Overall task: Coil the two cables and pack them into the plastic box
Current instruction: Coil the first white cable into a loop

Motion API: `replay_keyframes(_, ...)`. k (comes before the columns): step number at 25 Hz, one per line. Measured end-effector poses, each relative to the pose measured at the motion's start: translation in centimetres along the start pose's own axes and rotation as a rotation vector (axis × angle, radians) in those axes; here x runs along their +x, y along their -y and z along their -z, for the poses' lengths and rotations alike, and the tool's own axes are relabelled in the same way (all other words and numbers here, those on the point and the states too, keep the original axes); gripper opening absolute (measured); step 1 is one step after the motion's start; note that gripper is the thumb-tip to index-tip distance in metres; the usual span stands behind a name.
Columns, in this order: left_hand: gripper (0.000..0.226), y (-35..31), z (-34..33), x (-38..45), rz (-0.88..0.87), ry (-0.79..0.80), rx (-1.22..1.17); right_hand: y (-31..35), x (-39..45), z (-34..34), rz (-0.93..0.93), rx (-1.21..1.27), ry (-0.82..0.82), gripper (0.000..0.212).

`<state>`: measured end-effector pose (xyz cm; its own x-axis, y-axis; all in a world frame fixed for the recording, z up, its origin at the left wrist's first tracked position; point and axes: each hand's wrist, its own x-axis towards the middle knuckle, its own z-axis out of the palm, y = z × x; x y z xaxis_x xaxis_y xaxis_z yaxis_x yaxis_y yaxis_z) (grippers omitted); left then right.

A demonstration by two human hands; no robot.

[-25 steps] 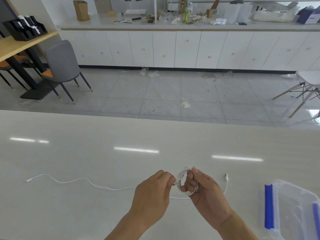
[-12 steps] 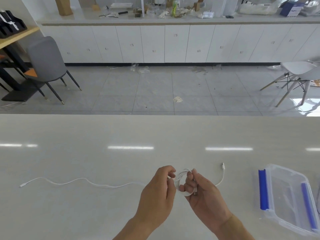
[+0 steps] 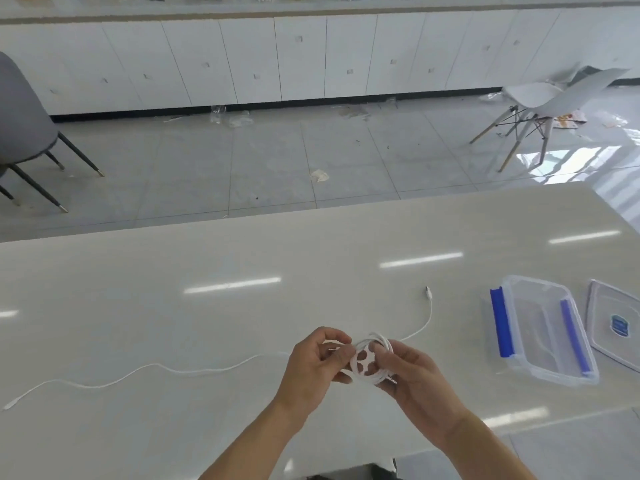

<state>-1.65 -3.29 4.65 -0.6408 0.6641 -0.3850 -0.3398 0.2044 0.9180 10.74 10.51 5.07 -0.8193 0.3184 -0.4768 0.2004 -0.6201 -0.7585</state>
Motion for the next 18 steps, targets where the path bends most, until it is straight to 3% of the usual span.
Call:
replay_keyframes(3,0.009,1.3,-1.5,0.5,0.079,0.042,-0.027,-0.4,-1.1,2.4,-0.006,-0.247,-0.212,0.017)
replay_keyframes(5,0.005,2.3,-3.3,1.0,0.132,0.069,-0.049,-0.4,-2.0,4.6,-0.065,-0.335,-0.262,0.015)
replay_keyframes(10,0.004,4.8,-8.7,3.0,0.165,0.150,0.041,0.4,-3.7,11.0,-0.166,-0.349,-0.257,0.013)
replay_keyframes(18,0.012,8.9,-16.8,7.9,0.298,0.133,0.273,-0.8,-1.7,20.1,-0.141,-0.460,-0.576,0.012)
